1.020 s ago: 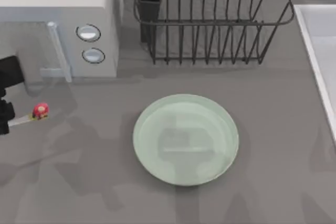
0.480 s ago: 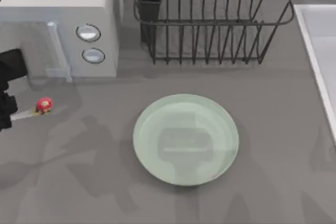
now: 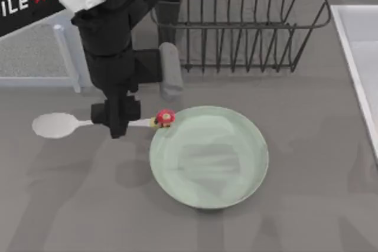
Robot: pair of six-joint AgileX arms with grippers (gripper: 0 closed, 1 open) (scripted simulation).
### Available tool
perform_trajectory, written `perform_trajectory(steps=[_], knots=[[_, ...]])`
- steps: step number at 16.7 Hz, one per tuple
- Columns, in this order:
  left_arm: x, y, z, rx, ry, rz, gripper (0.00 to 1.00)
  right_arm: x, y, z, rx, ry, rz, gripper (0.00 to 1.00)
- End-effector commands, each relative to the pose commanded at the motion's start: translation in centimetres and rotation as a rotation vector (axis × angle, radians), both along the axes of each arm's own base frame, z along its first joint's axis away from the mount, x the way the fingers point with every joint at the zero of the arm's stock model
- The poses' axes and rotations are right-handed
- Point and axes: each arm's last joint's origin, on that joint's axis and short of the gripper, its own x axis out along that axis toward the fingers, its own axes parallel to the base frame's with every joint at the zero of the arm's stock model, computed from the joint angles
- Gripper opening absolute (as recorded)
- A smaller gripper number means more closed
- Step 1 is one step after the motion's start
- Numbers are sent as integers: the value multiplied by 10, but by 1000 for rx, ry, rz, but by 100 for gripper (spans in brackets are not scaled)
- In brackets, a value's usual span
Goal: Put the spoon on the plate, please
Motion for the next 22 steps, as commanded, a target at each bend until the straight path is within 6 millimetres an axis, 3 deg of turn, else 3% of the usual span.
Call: perform_trajectory(steps=[3,6,14,22], knots=[[-4,-76,-27,10,-16,-70,0,0,0,0,0,0,0,100],[-7,-117,-42,-13,-50,-73,0,0,0,0,0,0,0,100],[-6,-122,-40,-28,-66,-71,0,0,0,0,0,0,0,100],[-3,-129,5,-149,-242,-91,0,0,0,0,0,0,0,100]])
